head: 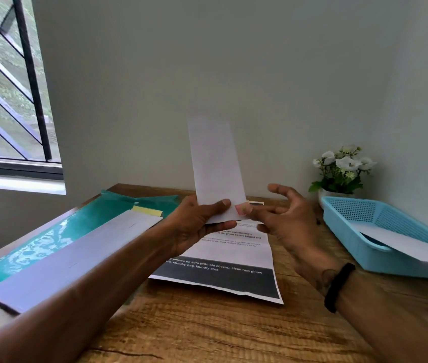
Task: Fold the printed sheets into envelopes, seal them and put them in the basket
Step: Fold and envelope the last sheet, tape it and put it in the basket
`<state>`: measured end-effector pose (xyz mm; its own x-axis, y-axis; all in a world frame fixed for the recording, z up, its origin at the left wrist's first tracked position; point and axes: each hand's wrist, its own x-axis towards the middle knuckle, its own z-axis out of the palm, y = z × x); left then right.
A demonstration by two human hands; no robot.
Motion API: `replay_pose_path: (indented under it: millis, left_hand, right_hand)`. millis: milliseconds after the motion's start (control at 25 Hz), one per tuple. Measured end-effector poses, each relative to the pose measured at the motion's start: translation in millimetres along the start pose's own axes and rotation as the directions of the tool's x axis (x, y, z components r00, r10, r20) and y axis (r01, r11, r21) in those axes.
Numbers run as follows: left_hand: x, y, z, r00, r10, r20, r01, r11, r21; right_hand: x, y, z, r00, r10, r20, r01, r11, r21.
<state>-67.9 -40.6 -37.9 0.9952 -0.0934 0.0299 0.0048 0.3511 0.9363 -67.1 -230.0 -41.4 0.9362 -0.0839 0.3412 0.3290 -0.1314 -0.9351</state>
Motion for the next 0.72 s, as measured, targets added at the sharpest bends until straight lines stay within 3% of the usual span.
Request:
replay_pose_path:
  millis: [280, 520, 720]
  left_hand:
    - [10, -10, 0, 0.998, 0.055, -0.02, -0.056, 0.997, -0.048]
    - [14, -17, -2, 0.992, 0.117, 0.048, -0.12, 0.99, 0.079]
    - [13, -19, -4, 0.991, 0.126, 0.037, -0.129, 0.989, 0.076]
  right_hand:
    - [-6, 9, 5, 0.994, -0.077, -0.083, 0.07, 0.994, -0.085]
    - [-10, 13, 7, 0.985, -0.123, -0.118, 0.103, 0.981, -0.165]
    - [-11, 13, 8, 0.979, -0.161, -0.126, 0.133, 0.969, -0.209]
